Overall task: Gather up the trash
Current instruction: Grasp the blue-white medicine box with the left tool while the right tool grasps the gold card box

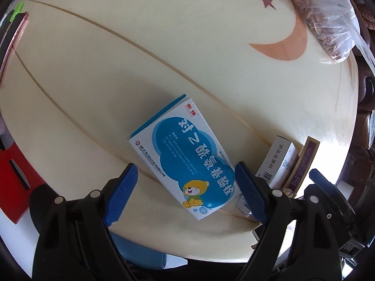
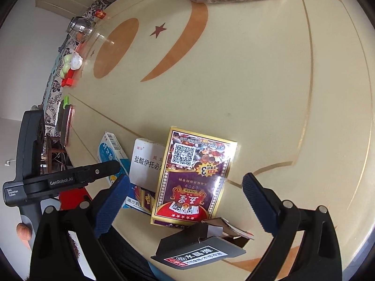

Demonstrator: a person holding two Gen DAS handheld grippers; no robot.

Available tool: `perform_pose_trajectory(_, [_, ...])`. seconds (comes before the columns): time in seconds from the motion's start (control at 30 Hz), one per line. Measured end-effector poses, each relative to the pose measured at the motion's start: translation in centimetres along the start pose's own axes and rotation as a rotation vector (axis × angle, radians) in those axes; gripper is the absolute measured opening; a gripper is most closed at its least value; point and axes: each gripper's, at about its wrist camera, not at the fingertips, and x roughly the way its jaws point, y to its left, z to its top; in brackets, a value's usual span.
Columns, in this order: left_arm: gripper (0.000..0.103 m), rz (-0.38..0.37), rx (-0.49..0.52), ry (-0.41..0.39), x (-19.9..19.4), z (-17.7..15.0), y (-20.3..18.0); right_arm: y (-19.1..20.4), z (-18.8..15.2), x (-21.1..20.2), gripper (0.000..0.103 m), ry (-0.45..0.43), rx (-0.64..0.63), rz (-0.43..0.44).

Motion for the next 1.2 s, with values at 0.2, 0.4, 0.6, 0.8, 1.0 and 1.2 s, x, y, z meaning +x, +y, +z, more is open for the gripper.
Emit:
perform_pose_trajectory(0.2, [0.083, -0.014, -0.042, -0.007, 0.6, -0.1, 0.9, 0.4, 0.3, 0.9, 0.094, 0.011, -0.009, 0.007])
perform_pose_trajectory(0.4, [0.083, -0.016, -0.064, -0.007, 1.8, 0.5, 1.0, 0.3, 0.7, 1.6, 0.094, 0.019, -0.005, 0.009])
perform_pose_trajectory(0.6, [0.083, -0.007, -0.062, -0.010, 2.5, 0.8, 0.9, 0.7, 0.7, 2.1, 0.092, 0.009, -0.017, -0.002])
perform_pose_trajectory(0.8, [0.083, -0.007, -0.073, -0.015, 2.9, 0.6, 0.5, 0.9, 1.0, 2.2, 0.085, -0.003, -0.021, -0.006])
perform_pose_trajectory(1.0, [0.083, 0.034, -0.094, -0.024, 2.6, 0.7, 0.7, 1.3, 0.7, 2.3, 0.083, -0.013, -0.052, -0.038])
perform_pose_trajectory(1.2, [0.077, 0.096, -0.070, -0.039, 2.8, 0.9, 0.1, 2.0, 0.3, 2.1, 0.065, -0.025, -0.090, -0.085])
